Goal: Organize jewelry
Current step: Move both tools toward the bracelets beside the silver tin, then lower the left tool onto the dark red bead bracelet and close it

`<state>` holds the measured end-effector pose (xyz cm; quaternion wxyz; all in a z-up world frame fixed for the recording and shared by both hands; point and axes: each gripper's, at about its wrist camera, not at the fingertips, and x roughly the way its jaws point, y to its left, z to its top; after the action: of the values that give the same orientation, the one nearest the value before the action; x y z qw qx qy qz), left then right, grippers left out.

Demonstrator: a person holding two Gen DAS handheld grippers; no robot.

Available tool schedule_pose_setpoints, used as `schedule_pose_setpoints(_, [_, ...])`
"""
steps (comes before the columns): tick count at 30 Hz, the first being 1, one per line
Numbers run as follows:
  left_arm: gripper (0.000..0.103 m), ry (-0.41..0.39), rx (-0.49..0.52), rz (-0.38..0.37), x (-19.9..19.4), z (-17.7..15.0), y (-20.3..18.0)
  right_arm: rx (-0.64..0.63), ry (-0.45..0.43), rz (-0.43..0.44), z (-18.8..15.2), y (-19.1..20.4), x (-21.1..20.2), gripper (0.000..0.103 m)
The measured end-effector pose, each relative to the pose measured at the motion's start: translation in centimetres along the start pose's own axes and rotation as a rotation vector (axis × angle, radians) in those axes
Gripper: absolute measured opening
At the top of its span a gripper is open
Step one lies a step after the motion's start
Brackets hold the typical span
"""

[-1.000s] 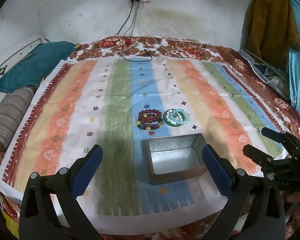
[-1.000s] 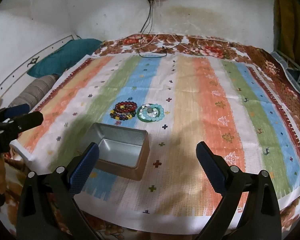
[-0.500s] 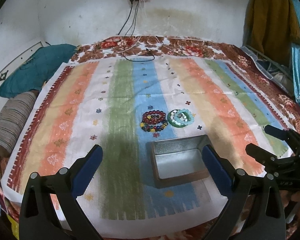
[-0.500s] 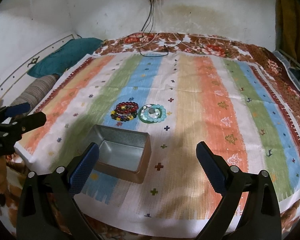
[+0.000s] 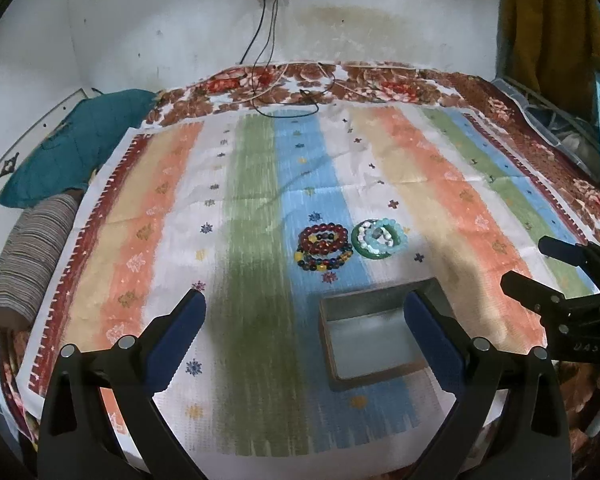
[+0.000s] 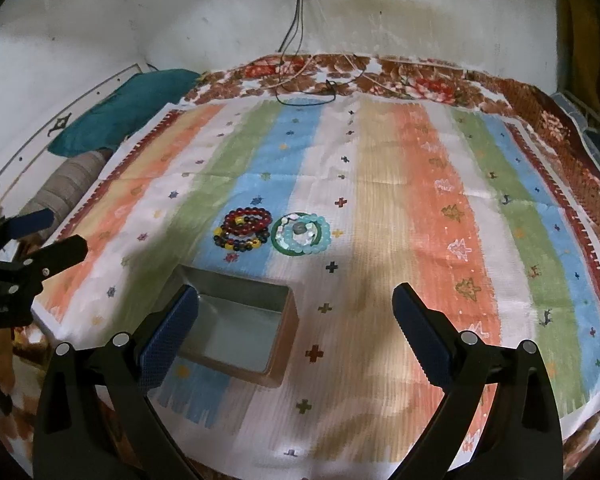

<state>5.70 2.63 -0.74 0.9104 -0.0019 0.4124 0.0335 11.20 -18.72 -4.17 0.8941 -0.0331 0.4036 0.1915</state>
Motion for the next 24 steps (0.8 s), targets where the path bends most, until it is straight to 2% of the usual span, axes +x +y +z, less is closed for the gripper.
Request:
schedule_pose_setpoints(14, [0.097, 0.049, -0.065, -0.006, 3.2, 3.2, 0.8, 0.003, 0.033, -0.024, 2.1, -0.3, 2.3, 0.098])
schedule_pose_setpoints(24, [0.097, 0.085, -0.058, -0.003, 5.5, 4.6, 0.5, 0.005, 0.057, -0.018, 3.2, -0.6, 3.9, 0.098])
